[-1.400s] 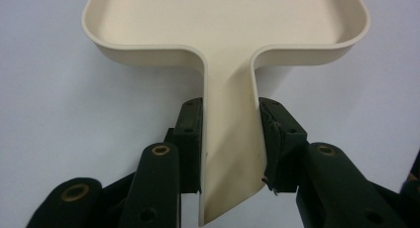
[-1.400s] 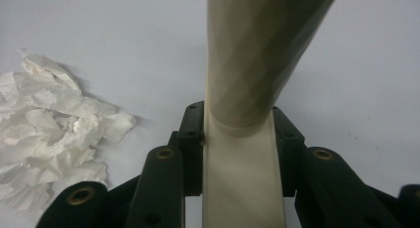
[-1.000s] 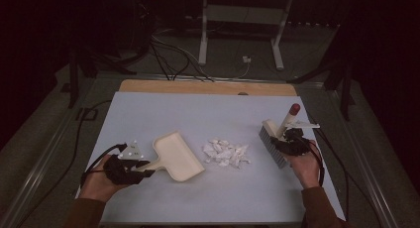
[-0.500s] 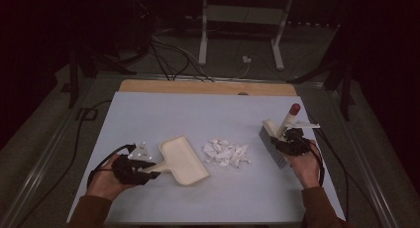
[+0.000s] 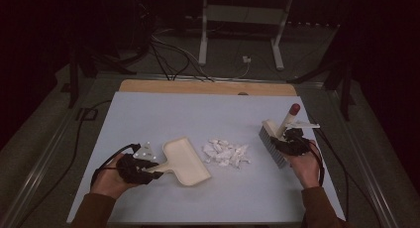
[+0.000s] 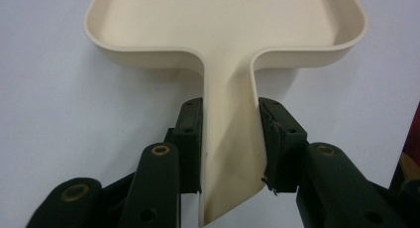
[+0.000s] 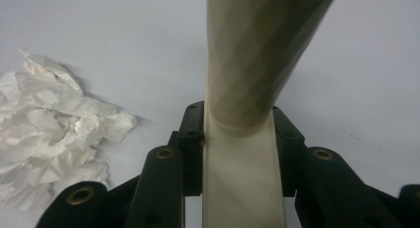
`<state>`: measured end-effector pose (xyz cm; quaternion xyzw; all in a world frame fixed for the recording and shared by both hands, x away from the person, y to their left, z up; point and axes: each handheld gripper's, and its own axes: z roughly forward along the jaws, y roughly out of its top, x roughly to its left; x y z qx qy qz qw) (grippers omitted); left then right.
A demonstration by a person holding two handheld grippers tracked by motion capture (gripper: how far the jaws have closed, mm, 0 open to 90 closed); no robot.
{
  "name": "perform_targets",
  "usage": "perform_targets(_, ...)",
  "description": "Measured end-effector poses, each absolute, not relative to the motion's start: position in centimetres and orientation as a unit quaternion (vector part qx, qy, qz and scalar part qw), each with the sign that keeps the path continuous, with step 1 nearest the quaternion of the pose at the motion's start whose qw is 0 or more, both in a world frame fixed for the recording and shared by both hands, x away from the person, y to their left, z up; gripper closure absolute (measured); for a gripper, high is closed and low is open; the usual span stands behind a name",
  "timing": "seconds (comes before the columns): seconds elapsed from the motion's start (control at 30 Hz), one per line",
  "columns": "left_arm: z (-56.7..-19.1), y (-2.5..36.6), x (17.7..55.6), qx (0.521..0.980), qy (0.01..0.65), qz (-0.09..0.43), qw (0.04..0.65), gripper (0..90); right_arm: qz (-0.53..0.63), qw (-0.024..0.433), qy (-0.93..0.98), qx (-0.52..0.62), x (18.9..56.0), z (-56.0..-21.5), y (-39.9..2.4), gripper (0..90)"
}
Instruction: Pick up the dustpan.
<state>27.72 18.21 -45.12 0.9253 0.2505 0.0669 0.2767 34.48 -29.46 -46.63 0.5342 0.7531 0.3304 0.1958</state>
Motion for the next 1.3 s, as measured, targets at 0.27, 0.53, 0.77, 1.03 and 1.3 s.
perform_targets(0.27,-45.5,17.5,28.0,0.929,0.247,0.072,0.265,65.9,0.330,0.195,0.753,0.534,34.5,-46.6,-29.5,66.8)
perform_targets(0.53,-46.0,16.9,28.6,0.934,0.242,0.060,0.256,66.0,0.330,0.195,0.755,0.532,34.5,-46.6,-29.4,66.8)
perform_targets(0.77,-46.0,16.3,29.1,0.937,0.235,0.057,0.251,65.9,0.330,0.194,0.754,0.533,34.5,-46.6,-29.4,66.8)
perform_targets(1.03,-46.0,15.6,29.6,0.940,0.229,0.053,0.246,65.9,0.330,0.194,0.755,0.533,34.5,-46.6,-29.4,66.8)
perform_targets(1.3,-46.2,15.2,29.8,0.940,0.229,0.054,0.247,65.9,0.330,0.196,0.754,0.533,34.5,-46.6,-29.4,66.8)
